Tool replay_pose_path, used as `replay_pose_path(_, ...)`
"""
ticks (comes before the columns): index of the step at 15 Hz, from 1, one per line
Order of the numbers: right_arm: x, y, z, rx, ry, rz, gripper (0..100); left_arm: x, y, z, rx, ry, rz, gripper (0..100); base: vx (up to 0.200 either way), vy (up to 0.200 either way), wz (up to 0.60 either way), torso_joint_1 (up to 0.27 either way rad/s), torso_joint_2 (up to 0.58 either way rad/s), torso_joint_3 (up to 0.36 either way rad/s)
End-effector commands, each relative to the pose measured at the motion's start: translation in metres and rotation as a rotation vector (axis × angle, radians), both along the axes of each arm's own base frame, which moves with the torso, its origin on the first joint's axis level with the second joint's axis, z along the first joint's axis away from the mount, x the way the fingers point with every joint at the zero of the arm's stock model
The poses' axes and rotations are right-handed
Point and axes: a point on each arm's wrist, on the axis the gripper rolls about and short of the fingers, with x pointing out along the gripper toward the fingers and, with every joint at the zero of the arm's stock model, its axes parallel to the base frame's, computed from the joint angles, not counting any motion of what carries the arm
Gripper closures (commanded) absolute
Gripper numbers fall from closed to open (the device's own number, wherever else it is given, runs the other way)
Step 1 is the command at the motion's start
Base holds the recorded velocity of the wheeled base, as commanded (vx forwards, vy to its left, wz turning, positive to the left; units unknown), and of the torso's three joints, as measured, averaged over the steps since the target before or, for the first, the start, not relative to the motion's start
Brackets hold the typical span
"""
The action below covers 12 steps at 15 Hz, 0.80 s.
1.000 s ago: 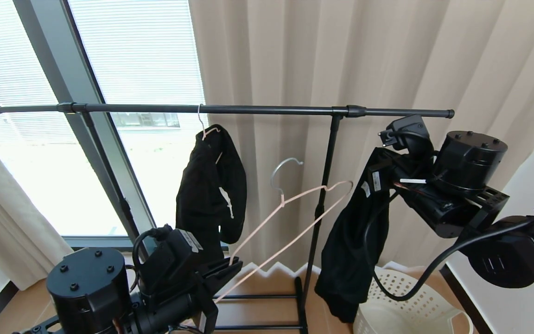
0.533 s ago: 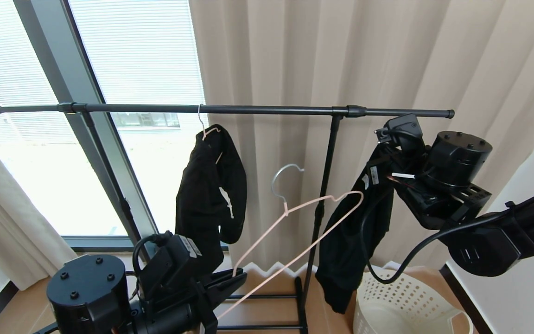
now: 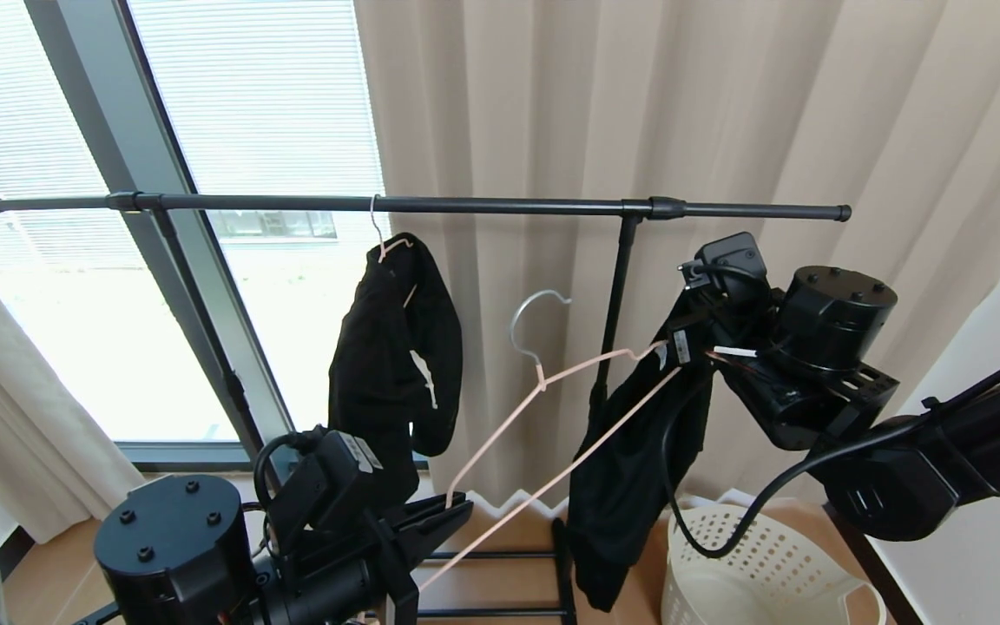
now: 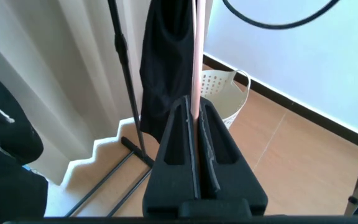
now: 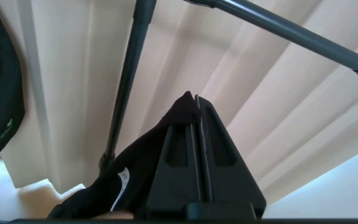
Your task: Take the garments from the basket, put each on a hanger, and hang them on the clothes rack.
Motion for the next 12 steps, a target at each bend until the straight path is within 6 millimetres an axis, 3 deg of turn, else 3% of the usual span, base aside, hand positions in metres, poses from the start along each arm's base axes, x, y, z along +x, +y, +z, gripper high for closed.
replay_pose_path(1,-0.002,0.002,-0.001,-0.001,0.003,0.006,100,0.001,0.000,-0.001,0.000,-0.002,0.008,100,0.000,0.000,0.00,0.000,0.00,0.000)
replay_pose_path(8,-0.004,0.000,0.002,0.002,-0.004,0.008,100,0.002,0.000,0.000,-0.001,-0.009,0.033,100,0.000,0.000,0.00,0.000,0.00,0.000)
replay_pose_path(12,-0.013,0.013,-0.004,-0.010,0.019,0.051,100,-0.003,-0.004,0.003,-0.009,-0.020,0.008,100,0.000,0.000,0.00,0.000,0.00,0.000)
